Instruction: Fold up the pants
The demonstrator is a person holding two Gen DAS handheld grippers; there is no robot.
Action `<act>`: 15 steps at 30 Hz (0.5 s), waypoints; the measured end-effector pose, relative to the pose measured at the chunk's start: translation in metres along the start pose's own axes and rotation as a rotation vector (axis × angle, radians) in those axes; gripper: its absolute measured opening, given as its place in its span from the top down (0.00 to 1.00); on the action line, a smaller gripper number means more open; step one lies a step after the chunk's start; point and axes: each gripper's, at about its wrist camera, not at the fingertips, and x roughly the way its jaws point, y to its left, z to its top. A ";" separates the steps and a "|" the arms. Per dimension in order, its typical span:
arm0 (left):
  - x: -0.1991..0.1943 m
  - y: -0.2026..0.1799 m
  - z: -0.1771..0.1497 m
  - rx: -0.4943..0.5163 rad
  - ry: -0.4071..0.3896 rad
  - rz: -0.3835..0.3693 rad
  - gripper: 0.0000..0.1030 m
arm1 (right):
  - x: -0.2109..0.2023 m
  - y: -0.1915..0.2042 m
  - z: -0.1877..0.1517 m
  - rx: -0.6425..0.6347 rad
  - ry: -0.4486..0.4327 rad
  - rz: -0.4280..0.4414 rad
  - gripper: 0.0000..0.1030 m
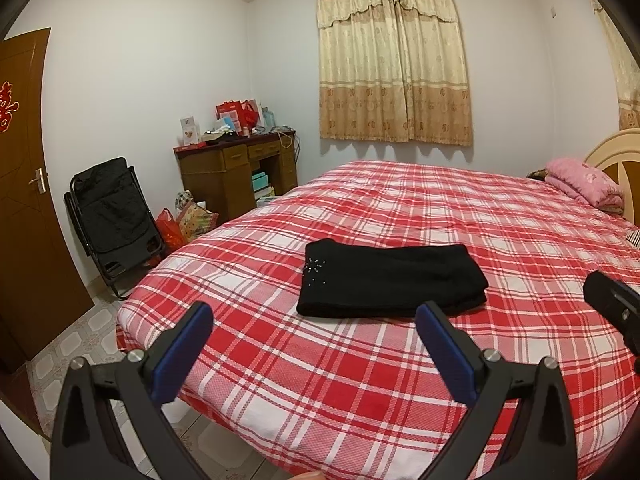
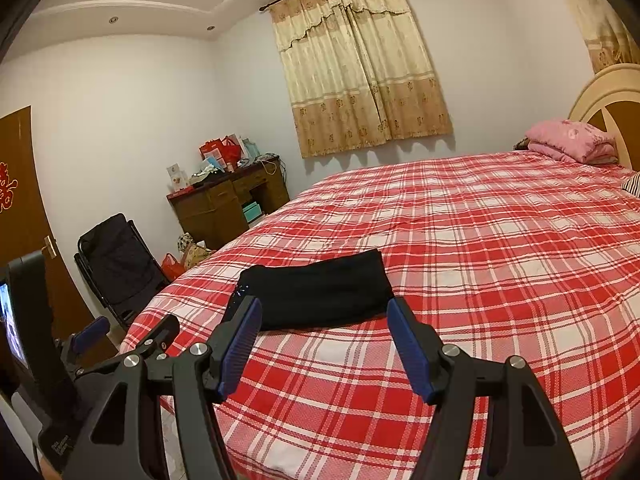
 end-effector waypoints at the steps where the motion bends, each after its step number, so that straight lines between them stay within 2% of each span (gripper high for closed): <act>1: 0.000 0.000 0.001 0.000 0.000 0.000 0.00 | 0.000 0.000 0.000 0.001 0.000 0.000 0.35; 15: 0.000 0.000 0.001 0.001 0.003 -0.002 0.00 | -0.002 -0.001 -0.002 0.003 0.004 0.001 0.35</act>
